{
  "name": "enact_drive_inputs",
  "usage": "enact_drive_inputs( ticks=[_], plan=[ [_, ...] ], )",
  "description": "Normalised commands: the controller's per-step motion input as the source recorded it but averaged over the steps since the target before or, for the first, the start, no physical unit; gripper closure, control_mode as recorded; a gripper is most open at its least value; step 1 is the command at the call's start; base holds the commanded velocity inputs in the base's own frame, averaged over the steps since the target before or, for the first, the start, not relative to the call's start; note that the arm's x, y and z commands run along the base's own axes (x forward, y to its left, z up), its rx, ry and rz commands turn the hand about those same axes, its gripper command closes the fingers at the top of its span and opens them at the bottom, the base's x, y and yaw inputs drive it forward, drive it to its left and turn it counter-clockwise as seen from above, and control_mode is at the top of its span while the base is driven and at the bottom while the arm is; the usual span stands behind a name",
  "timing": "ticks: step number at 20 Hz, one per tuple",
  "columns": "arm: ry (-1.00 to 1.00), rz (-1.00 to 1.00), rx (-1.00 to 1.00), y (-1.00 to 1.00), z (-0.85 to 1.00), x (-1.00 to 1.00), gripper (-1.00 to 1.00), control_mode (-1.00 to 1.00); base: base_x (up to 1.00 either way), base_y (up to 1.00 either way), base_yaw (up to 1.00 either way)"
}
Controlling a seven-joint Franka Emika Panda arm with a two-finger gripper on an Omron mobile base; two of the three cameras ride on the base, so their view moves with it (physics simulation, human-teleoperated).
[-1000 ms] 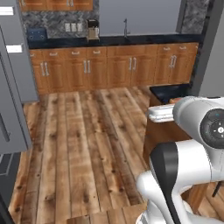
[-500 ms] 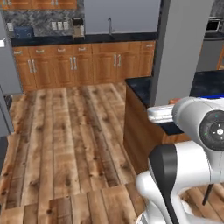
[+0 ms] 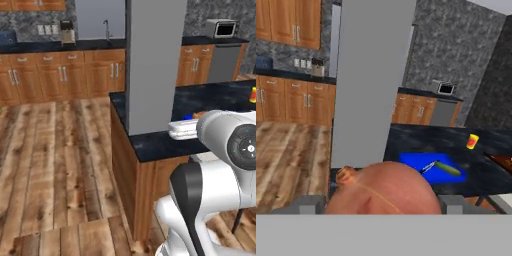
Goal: Gather the cucumber and onion from the fridge and place them on a tray on the dining counter. Then gather the fish and chicken drumstick from the fridge and place them on the other tray.
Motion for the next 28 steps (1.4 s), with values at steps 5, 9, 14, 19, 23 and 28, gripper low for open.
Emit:
enact_drive_inputs(
  ticks=[5, 9, 14, 19, 23, 28],
  plan=[
    [0.0, 0.0, 0.0, 0.0, 0.0, 0.0, 1.0, 1.0, -0.04, -0.96, -0.01],
    [0.0, 0.0, 0.0, 0.0, 0.0, 0.0, 1.0, 1.0, 0.0, -0.99, 0.0],
    [0.0, 0.0, 0.0, 0.0, 0.0, 0.0, 1.0, 1.0, 0.15, -0.88, 0.0],
    [0.0, 0.0, 0.0, 0.0, 0.0, 0.0, 1.0, 1.0, 0.39, -0.75, 0.0],
    [0.0, 0.0, 0.0, 0.0, 0.0, 0.0, 1.0, 1.0, 0.71, -0.31, 0.0],
    [0.0, 0.0, 0.0, 0.0, 0.0, 0.0, 1.0, 1.0, 0.7, 0.01, 0.0]
  ],
)
